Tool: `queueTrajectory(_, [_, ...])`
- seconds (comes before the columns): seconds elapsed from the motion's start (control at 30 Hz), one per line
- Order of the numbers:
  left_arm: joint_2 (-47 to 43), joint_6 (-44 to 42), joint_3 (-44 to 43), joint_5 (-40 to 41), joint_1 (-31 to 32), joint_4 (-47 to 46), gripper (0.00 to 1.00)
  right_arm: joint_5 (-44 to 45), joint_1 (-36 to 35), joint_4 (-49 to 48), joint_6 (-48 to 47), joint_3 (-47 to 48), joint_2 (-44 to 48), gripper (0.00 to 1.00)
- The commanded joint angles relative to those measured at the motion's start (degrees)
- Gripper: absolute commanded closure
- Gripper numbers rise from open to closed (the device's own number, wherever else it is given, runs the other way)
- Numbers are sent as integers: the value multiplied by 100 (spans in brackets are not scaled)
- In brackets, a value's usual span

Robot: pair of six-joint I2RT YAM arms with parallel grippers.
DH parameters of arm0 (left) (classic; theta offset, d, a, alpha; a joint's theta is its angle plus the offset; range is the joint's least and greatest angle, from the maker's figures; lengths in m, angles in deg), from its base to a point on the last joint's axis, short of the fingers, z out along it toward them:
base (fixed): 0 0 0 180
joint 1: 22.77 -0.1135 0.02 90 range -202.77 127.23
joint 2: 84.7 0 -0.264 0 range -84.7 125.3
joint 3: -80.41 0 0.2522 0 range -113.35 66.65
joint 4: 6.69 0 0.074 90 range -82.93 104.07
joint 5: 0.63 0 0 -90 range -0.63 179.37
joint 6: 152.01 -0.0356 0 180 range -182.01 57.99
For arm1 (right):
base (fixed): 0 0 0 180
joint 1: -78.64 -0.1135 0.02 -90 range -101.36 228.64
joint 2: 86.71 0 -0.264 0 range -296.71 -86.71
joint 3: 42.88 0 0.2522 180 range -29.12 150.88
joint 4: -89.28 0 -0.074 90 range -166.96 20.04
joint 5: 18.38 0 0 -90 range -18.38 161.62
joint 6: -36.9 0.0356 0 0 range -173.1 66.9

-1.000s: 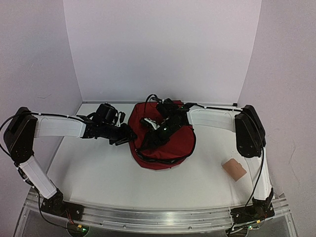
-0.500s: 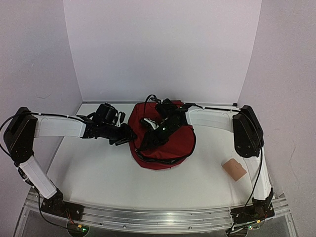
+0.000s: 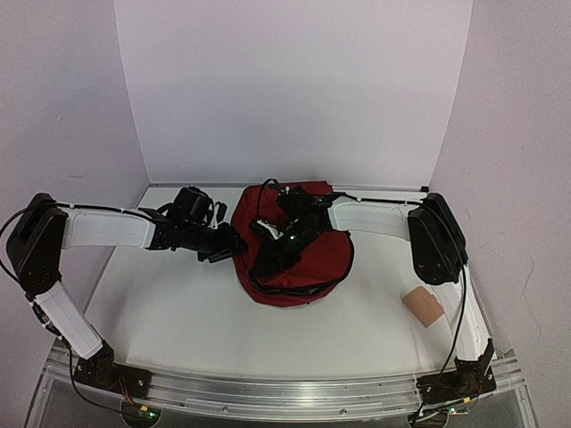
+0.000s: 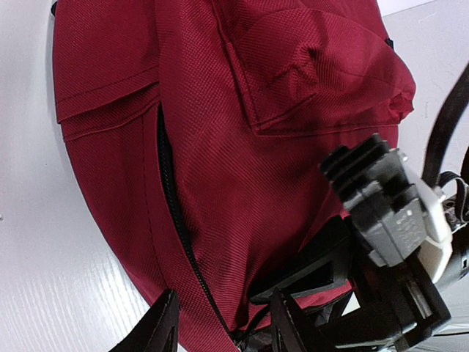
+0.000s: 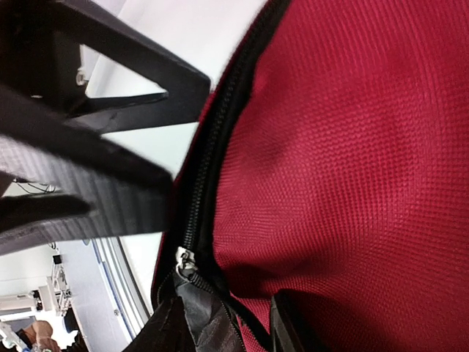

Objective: Pack the student bag
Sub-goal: Zip the student bag at the center of the board.

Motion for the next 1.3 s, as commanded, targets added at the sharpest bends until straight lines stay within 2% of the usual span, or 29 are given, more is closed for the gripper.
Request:
queueTrajectory(0.0, [59, -55, -125, -73, -13, -234, 58, -220, -42, -26, 3, 165, -65, 61])
queueTrajectory(0.33, [128, -46, -147, -74, -14, -261, 58, -569, -36, -21, -117, 2, 45, 70])
queueTrajectory(0.43, [162, -41, -171, -80, -19, -247, 58, -655, -42, -17, -143, -32, 75, 66])
queueTrajectory(0.63, [182, -21, -186, -100, -11, -256, 57, -547, -47, -10, -254, -155, 89, 65])
queueTrajectory(0.97, [213, 2, -197, -118, -11, -276, 58, -17, -112, -10, -640, -392, 153, 71])
queueTrajectory(1.07, [240, 13, -201, -134, -14, -287, 58, 140, -165, -9, -771, -454, 217, 78])
queueTrajectory(1.17, [286, 19, -213, -237, -15, -337, 56, 141, -171, -4, -764, -458, 290, 98])
queueTrajectory(1.27, [354, 17, -241, -301, -15, -324, 55, 54, -167, -9, -715, -498, 508, 100])
